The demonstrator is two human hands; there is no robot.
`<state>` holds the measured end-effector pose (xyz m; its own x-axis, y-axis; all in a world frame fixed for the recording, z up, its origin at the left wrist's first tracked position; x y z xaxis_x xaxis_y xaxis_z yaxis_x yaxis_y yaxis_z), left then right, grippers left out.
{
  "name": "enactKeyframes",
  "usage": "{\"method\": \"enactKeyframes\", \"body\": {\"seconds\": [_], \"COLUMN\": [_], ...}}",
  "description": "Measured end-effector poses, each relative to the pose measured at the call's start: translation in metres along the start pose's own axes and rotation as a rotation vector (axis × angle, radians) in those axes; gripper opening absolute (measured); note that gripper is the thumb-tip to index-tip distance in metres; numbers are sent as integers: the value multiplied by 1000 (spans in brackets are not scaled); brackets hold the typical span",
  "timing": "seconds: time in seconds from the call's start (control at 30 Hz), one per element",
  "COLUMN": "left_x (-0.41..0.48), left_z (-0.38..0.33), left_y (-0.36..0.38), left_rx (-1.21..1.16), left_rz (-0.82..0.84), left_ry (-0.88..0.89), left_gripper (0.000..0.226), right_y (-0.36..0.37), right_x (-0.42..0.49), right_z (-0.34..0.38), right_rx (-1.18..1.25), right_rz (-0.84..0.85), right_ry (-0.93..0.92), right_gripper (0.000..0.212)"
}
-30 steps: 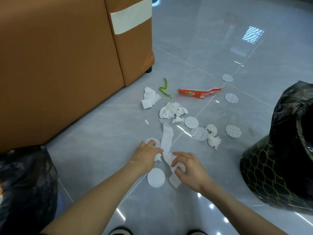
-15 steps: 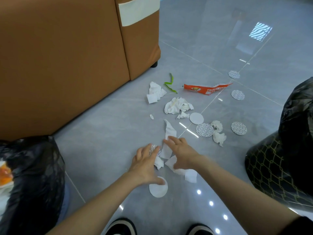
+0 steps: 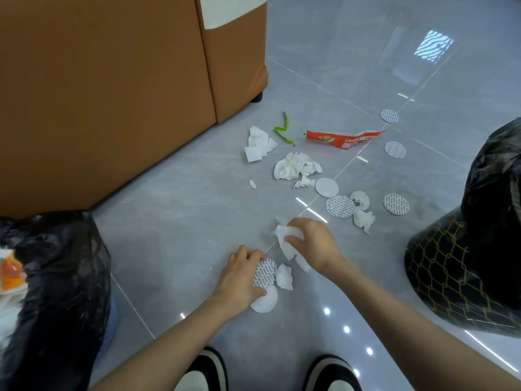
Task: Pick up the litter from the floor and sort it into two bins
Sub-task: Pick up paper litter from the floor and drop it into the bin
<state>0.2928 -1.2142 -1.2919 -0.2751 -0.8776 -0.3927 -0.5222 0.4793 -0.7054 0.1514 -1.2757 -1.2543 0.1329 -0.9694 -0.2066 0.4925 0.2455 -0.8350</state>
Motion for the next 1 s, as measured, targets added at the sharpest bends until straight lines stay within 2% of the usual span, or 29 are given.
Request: {"method": "enactKeyframes", "body": {"seconds": [0.07, 0.13, 0.27, 0.37, 0.43, 0.57, 0.63, 0.7, 0.77, 0.83, 1.0], "left_x": [-1, -2, -9, -19, -22, -18, -12, -7, -3, 0, -1], "left_z": [1, 3, 4, 5, 4, -2, -4, -5, -6, -8, -7], "left_y": [-3, -9, -5, 10, 13, 1, -1, 0, 3, 6, 12], "left_rx": [-47, -111, -94, -23, 2, -29, 22, 115, 183, 184, 150], "left_rz": [-20, -47, 20, 127, 138, 57, 82, 132, 161, 169, 172], "left_ry": [-2, -18, -4, 2, 13, 43, 63, 81, 91, 89, 67], "left_gripper": [68, 75, 81, 94, 104, 111, 111, 110, 106, 101, 82], "right_y": [-19, -28, -16, 3, 10, 14, 18, 24, 30, 36, 33], "right_x": [-4, -9, -23, -39, -48, -60, -67, -72, -72, -72, -69], "right_z": [-2, -4, -20, -34, -37, -28, -26, -23, -16, -13, -19], "right_rx": [172, 289, 438, 369, 295, -41, -149, -247, -288, -251, -229], "right_rz": [-96, -108, 25, 140, 183, 269, 355, 407, 395, 355, 261], "right_ry": [56, 95, 223, 267, 262, 109, 93, 53, -32, -74, -37], "right_gripper": [16, 17, 28, 31, 37, 72, 94, 106, 104, 93, 36]}}
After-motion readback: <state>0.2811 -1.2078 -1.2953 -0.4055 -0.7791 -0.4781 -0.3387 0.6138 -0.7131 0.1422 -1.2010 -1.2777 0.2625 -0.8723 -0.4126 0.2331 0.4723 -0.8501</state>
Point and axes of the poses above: each hand's wrist, its own x-axis towards the middle knuckle, its own y-axis out of the palm, z = x × y, the point moved 9 cm from there along x, towards the middle knuckle, and after that the axes turned 6 degrees about -x, right-handed, at the moved point
